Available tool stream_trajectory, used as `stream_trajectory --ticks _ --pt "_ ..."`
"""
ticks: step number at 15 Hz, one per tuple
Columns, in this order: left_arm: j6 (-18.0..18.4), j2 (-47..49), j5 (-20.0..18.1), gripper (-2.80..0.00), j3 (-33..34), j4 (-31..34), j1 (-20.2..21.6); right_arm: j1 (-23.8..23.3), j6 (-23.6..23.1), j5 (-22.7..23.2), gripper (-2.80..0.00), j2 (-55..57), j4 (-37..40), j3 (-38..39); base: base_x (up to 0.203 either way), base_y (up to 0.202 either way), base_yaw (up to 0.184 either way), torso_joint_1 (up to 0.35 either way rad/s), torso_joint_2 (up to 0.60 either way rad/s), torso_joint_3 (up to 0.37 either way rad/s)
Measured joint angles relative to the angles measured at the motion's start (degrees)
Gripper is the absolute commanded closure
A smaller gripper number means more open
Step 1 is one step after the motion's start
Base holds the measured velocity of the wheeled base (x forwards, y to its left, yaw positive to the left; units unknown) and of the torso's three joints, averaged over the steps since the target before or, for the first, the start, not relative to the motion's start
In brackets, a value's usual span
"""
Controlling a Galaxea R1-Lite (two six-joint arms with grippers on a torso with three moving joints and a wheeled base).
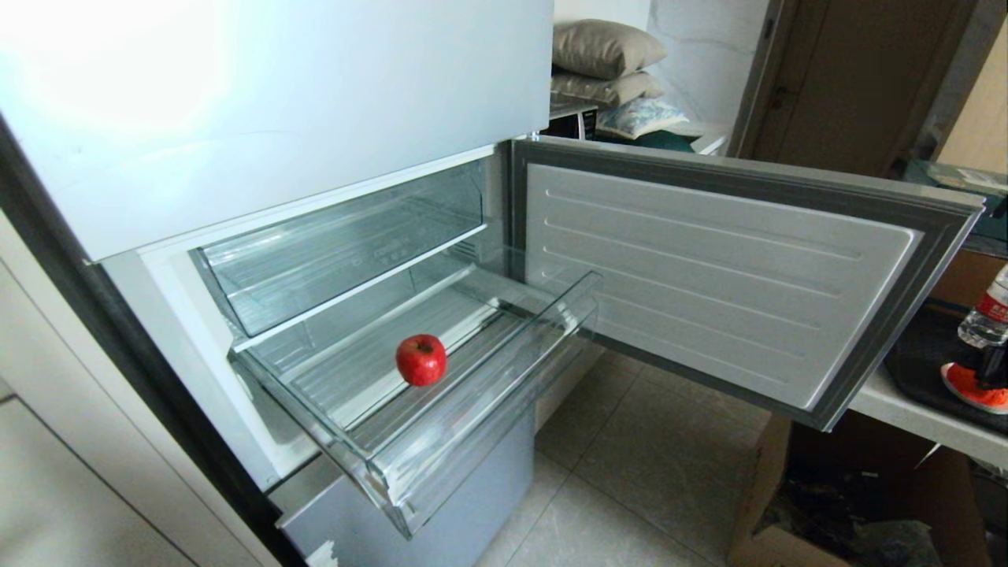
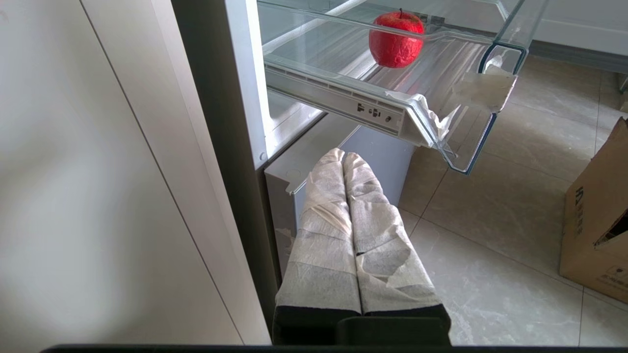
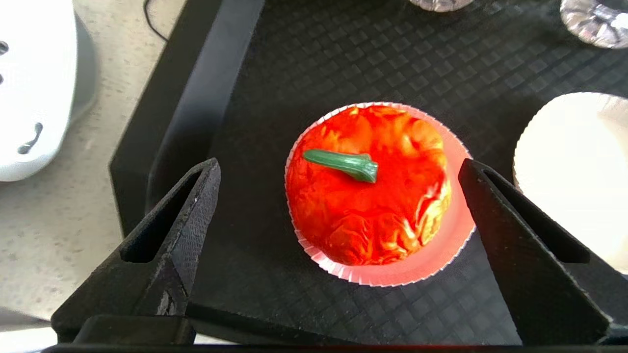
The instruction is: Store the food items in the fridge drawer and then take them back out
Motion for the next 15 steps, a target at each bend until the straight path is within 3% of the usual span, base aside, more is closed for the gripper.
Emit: stream_trajectory --ticks 10,11,15 --pt "0.00 0.00 0.01 0.00 0.00 0.00 0.00 0.02 -0.06 0.02 -2.80 2.94 0.00 -1.50 0.000 0.000 0.000 0.000 0.00 0.000" --pt "0.00 0.00 0.01 0.00 0.00 0.00 0.00 0.02 -0.07 0.00 0.00 3.08 0.00 -1.58 0.000 0.000 0.000 0.000 0.00 0.000" --pt "0.00 0.00 0.01 0.00 0.00 0.00 0.00 0.05 0.32 0.01 0.00 2.49 0.09 -1.46 0.000 0.000 0.000 0.000 0.00 0.000"
